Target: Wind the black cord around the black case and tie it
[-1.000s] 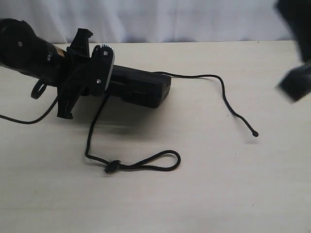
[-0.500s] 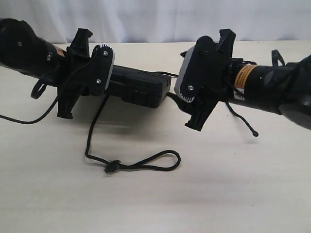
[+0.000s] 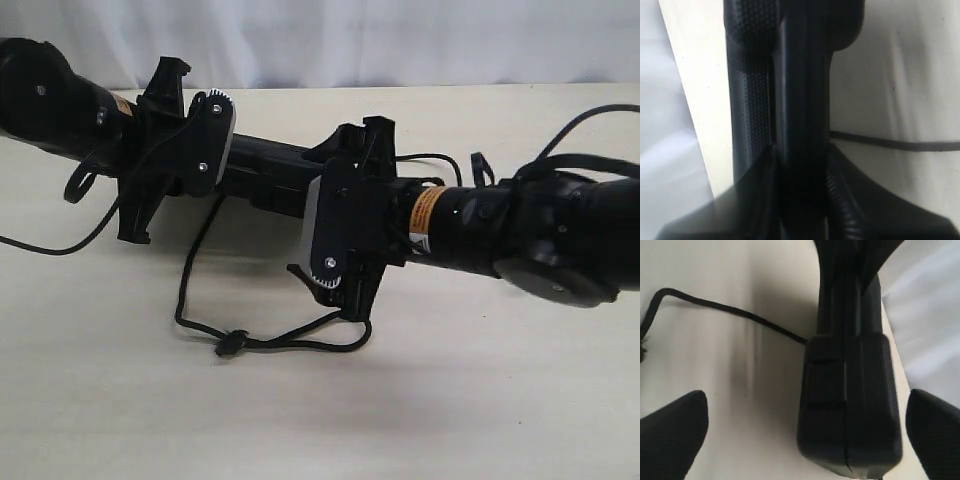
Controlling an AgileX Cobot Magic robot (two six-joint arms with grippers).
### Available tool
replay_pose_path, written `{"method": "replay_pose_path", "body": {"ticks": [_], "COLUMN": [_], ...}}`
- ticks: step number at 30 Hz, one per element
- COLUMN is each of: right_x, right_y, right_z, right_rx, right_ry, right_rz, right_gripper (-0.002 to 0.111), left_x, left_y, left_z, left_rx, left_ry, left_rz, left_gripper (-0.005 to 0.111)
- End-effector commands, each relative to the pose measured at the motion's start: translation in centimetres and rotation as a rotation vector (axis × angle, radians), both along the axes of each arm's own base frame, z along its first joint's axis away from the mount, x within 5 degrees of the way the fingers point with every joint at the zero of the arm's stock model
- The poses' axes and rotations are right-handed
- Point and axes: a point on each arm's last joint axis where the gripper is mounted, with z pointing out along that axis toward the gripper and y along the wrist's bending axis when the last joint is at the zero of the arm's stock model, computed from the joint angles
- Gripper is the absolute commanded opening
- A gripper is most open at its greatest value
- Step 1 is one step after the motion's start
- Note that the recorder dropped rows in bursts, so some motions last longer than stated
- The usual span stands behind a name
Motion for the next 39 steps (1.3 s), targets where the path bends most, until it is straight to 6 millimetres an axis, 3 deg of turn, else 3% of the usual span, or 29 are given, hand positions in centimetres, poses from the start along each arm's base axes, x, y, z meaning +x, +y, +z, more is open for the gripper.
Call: {"method": "replay_pose_path", "body": {"ticks": [1, 6, 11, 18, 22, 26, 28, 34, 39], "right_x": [1.0, 2.4, 2.9, 4.3, 4.3, 4.4, 4.4, 4.5, 4.5], "right_y": [0.6, 0.2, 0.2, 1.2, 1.4, 1.1, 1.1, 0.9, 0.8], "right_z": [-1.0, -1.9, -3.5, -3.0, -3.2, -3.9, -4.0, -4.0, -4.0], "right_rx": [0.042, 0.009, -0.066, 0.011, 0.015, 0.015, 0.005, 0.033, 0.063], "right_ry": [-0.074, -0.166, -0.190, -0.183, -0.179, -0.129, -0.116, -0.092, -0.065], "right_rz": [-0.005, -0.106, -0.099, -0.136, -0.138, -0.184, -0.183, -0.229, -0.264], "right_gripper": [0.110, 0.110, 0.110, 0.107, 0.083, 0.036, 0.005, 0.004, 0.004], "left_x": [0.2, 0.1, 0.1, 0.1, 0.1, 0.1, 0.1, 0.0, -1.0], "left_y": [-0.2, -0.2, -0.2, -0.2, -0.2, -0.2, -0.2, -0.2, 0.2], "left_z": [1.0, 0.9, 0.9, 0.9, 0.9, 0.9, 0.9, 0.9, 3.7], "left_rx": [-0.017, -0.015, -0.016, -0.015, -0.016, -0.017, -0.023, -0.021, -0.018], "left_ry": [-0.060, -0.053, -0.056, -0.053, -0.055, -0.053, -0.048, -0.037, -0.121], "left_rz": [0.005, 0.003, 0.004, 0.003, 0.004, 0.005, 0.011, 0.009, -0.009], "left_gripper": [0.000, 0.000, 0.000, 0.000, 0.000, 0.003, 0.011, 0.043, 0.050]}}
